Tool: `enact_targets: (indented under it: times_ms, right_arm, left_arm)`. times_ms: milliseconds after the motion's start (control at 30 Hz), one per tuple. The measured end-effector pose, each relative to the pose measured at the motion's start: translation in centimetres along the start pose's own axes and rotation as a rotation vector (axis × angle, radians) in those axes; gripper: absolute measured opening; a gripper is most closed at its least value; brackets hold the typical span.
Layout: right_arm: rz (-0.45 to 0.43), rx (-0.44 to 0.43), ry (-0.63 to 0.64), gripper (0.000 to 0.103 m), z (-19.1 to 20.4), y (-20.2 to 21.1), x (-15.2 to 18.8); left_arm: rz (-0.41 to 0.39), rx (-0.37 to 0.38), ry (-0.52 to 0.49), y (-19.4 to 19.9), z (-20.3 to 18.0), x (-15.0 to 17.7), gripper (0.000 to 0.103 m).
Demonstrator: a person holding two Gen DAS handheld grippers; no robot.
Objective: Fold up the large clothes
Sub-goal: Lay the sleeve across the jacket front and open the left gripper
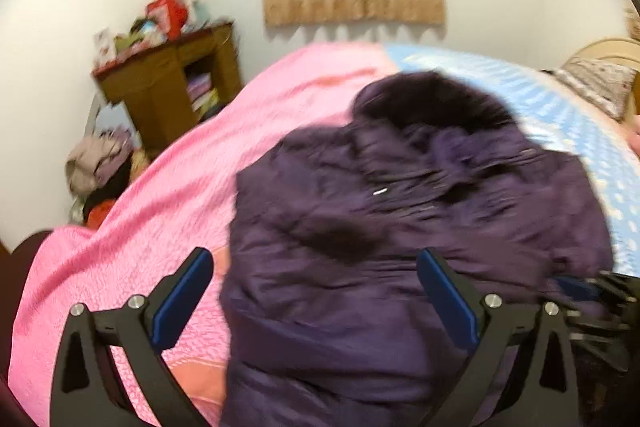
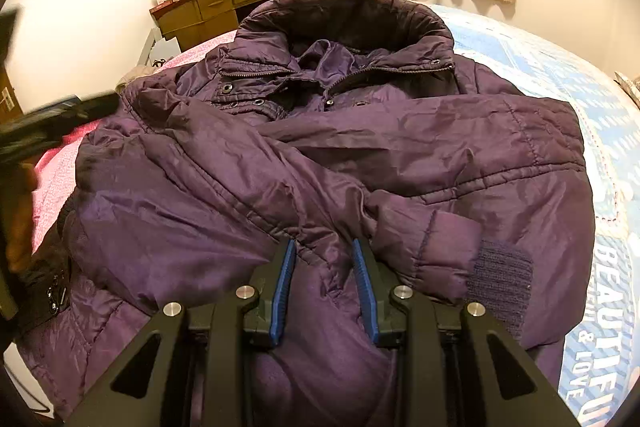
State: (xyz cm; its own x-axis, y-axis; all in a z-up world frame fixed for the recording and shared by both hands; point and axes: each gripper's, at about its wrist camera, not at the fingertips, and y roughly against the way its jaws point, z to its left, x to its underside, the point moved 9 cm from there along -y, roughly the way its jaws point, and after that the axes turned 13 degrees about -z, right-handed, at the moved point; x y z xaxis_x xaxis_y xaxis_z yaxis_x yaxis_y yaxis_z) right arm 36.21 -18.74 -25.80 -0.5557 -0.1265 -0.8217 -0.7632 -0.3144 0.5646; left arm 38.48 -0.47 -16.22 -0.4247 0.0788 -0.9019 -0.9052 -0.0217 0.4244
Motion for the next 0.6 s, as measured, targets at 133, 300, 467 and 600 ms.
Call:
enact_targets:
  times_ms: [133,300,467,600]
  right_arm:
    - [0.0,-0.006,-0.008,0.03,-0.1,0.0,0.0]
    - [-0.001,-0.017,-0.021,0.03,-0.1,0.1,0.0]
    - [0.003,-0.014,-0.018,0.03,-0.1,0.0,0.0]
    - [0.004,-0.012,-0.014,0.03,-0.1,0.0,0.1]
  left_arm:
    - [0.047,0.105,-0.037,-0.3,-4.3,1.2,0.103]
    - [0.178,0.062,-0.121,-4.4,-5.4,5.8,0.103]
    - [0.226,0.086,-0.094,-5.2,-5.3,6.4,0.103]
    - [0.23,0.089,-0.088,-5.4,-5.4,6.5,0.103]
